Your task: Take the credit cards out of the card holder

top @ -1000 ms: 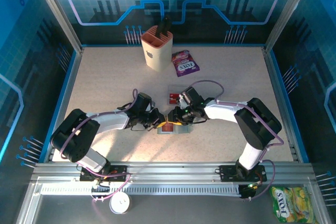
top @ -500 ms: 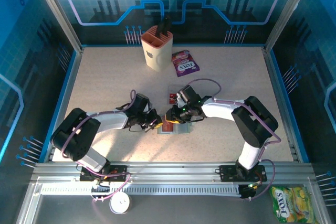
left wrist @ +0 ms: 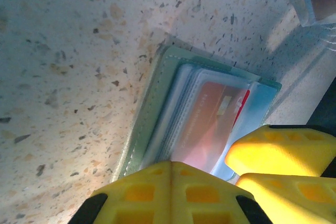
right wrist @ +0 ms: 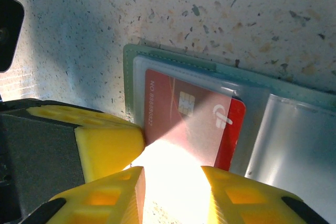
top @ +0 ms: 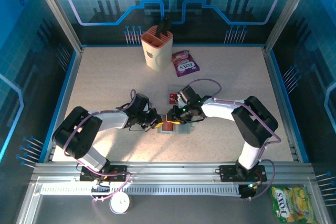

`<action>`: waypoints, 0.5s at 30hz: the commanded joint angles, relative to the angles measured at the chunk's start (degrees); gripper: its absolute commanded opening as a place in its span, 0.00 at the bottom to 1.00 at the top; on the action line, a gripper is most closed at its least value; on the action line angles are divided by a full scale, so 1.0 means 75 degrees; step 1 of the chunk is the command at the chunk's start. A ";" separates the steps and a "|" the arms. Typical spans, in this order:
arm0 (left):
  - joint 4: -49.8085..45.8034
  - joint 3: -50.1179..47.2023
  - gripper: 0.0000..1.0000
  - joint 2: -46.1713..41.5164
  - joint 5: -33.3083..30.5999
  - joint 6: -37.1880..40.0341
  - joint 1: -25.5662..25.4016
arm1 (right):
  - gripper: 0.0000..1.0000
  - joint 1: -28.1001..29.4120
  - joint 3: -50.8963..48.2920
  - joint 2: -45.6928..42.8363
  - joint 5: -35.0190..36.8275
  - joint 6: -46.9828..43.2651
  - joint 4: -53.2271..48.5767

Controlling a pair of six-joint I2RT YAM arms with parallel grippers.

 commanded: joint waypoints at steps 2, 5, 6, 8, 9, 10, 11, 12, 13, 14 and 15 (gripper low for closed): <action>-0.0395 -0.0164 0.05 0.0212 -0.0087 0.0094 0.0060 | 0.34 0.0084 -0.0025 -0.0009 0.0139 -0.0131 -0.0221; -0.0405 -0.0174 0.05 0.0210 -0.0082 0.0083 0.0073 | 0.34 0.0091 -0.0011 0.0024 0.0104 -0.0157 -0.0226; -0.0405 -0.0175 0.05 0.0201 -0.0084 0.0081 0.0074 | 0.34 0.0085 -0.0019 0.0038 0.0103 -0.0155 -0.0222; -0.0410 -0.0188 0.05 0.0177 -0.0093 0.0088 0.0073 | 0.34 0.0088 -0.0022 0.0073 0.0104 -0.0143 -0.0216; -0.0408 -0.0193 0.05 0.0163 -0.0099 0.0084 0.0078 | 0.34 0.0090 -0.0015 0.0087 0.0092 -0.0145 -0.0206; -0.0428 -0.0200 0.05 0.0154 -0.0099 0.0098 0.0086 | 0.34 0.0096 -0.0021 0.0112 0.0093 -0.0150 -0.0182; -0.0439 -0.0196 0.05 0.0140 -0.0094 0.0099 0.0084 | 0.34 0.0093 -0.0026 0.0140 0.0072 -0.0129 -0.0176; -0.0451 -0.0202 0.05 0.0136 -0.0110 0.0102 0.0088 | 0.34 0.0099 -0.0023 0.0168 0.0062 -0.0127 -0.0168; -0.0478 -0.0197 0.05 0.0127 -0.0107 0.0116 0.0084 | 0.34 0.0089 -0.0037 0.0195 0.0056 -0.0128 -0.0168; -0.0501 -0.0200 0.05 0.0127 -0.0104 0.0129 0.0096 | 0.34 0.0096 -0.0039 0.0200 0.0044 -0.0135 -0.0163; -0.0527 -0.0197 0.05 0.0135 -0.0106 0.0132 0.0105 | 0.34 0.0092 -0.0060 0.0213 0.0044 -0.0127 -0.0156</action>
